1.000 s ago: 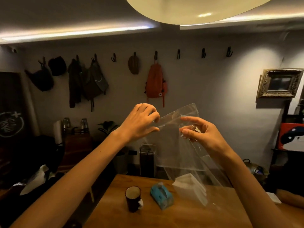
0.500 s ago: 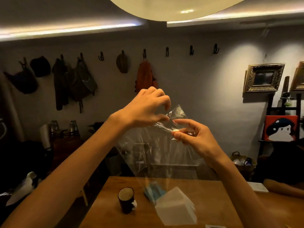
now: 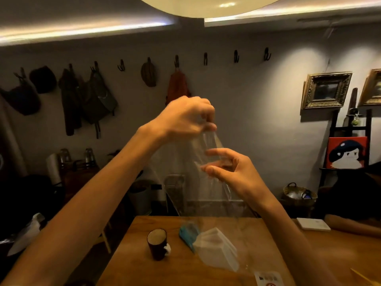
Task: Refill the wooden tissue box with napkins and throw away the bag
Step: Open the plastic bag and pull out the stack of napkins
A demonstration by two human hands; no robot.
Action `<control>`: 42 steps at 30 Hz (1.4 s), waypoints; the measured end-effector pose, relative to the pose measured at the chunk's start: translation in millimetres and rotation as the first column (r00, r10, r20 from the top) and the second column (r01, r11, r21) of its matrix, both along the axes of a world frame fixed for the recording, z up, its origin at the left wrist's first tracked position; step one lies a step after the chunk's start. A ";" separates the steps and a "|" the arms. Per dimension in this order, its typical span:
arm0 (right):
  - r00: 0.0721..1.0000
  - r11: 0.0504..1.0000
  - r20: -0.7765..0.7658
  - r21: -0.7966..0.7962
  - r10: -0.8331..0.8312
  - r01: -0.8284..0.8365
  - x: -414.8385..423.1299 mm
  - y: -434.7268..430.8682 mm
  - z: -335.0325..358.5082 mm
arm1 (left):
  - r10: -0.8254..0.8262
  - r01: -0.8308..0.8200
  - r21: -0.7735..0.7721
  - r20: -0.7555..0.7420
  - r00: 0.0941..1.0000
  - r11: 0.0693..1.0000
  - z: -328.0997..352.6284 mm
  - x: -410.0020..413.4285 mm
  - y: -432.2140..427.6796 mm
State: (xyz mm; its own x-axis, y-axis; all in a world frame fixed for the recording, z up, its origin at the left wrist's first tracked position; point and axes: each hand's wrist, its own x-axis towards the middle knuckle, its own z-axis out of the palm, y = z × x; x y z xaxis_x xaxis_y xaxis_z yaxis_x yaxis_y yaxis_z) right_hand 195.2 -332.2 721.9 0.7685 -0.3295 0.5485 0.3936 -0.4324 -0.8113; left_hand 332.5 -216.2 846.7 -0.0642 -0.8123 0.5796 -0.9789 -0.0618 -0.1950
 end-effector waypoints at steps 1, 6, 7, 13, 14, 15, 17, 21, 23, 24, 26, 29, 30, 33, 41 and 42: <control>1.000 1.000 0.009 -0.004 -0.004 0.004 -1.6 1.5 0.0 | -0.044 0.031 -0.109 -0.118 0.992 0.994 5.4 3.4 0.9; 1.000 0.999 0.020 0.040 -0.010 0.009 -22.3 6.9 -9.9 | -0.200 0.115 -0.176 -0.611 0.766 0.978 -14.3 25.5 33.8; 1.000 0.998 0.006 0.058 -0.004 0.004 -28.0 8.4 -14.5 | -0.065 0.090 0.013 -0.593 0.803 0.996 -32.6 27.7 39.8; 0.984 0.982 -0.179 0.190 0.018 0.017 -73.6 12.0 -78.5 | -0.033 0.096 0.043 -0.740 0.672 0.994 -127.2 28.5 67.8; 0.973 0.976 -0.230 0.216 0.012 0.039 -80.2 10.9 -96.2 | -0.020 0.116 0.078 -0.745 0.667 0.990 -143.1 21.2 69.5; 0.958 0.967 -0.286 0.248 0.015 0.059 -86.7 10.4 -114.7 | 0.008 0.127 0.125 -0.743 0.669 0.984 -160.6 12.4 70.3; 0.913 0.946 -0.403 0.315 0.064 0.072 -102.8 10.1 -152.2 | 0.077 0.156 0.231 -0.757 0.649 0.960 -197.8 -4.4 70.1; 0.805 0.905 -0.565 0.416 0.181 0.088 -144.3 11.9 -218.9 | 0.178 0.269 0.398 -0.789 0.588 0.877 -266.2 -36.6 75.8; 0.775 0.910 -0.618 0.385 0.133 0.151 -158.8 15.9 -239.4 | 0.212 0.305 0.454 -0.784 0.583 0.837 -293.3 -51.1 76.6; 0.777 0.910 -0.622 0.372 0.097 0.184 -163.4 18.1 -247.6 | 0.207 0.321 0.463 -0.779 0.592 0.826 -303.5 -57.4 75.8; 0.816 0.901 -0.578 0.342 -0.022 0.267 -168.2 24.0 -260.3 | 0.195 0.328 0.465 -0.772 0.605 0.822 -319.7 -67.5 73.4; 0.837 0.866 -0.398 0.170 -0.376 0.470 -169.3 45.5 -264.0 | 0.189 0.316 0.432 -0.793 0.579 0.845 -333.5 -78.6 69.8; 0.825 0.850 -0.269 0.039 -0.497 0.525 -168.9 55.8 -260.4 | 0.185 0.315 0.416 -0.806 0.563 0.853 -336.4 -81.3 68.8; 0.878 0.772 0.056 -0.451 -0.476 0.448 -161.5 87.3 -246.6 | 0.161 0.326 0.387 -0.820 0.549 0.863 -338.8 -86.1 65.1; 0.786 0.477 -0.336 -0.877 -0.519 -0.060 -126.5 65.1 -232.3 | 0.189 0.341 0.456 -0.783 0.592 0.822 -325.5 -81.3 49.6; 0.769 0.464 -0.357 -0.881 -0.531 -0.089 -125.1 59.8 -228.2 | 0.194 0.339 0.463 -0.779 0.596 0.819 -324.9 -80.6 47.9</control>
State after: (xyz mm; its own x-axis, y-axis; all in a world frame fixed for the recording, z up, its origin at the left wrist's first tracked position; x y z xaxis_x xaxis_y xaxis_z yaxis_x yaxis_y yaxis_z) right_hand 70.1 -272.4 493.7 0.9675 -0.1719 0.1855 -0.1729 -0.9849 -0.0107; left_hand 251.9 -168.3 521.8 0.1083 -0.9908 -0.0809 -0.7467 -0.1348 0.6514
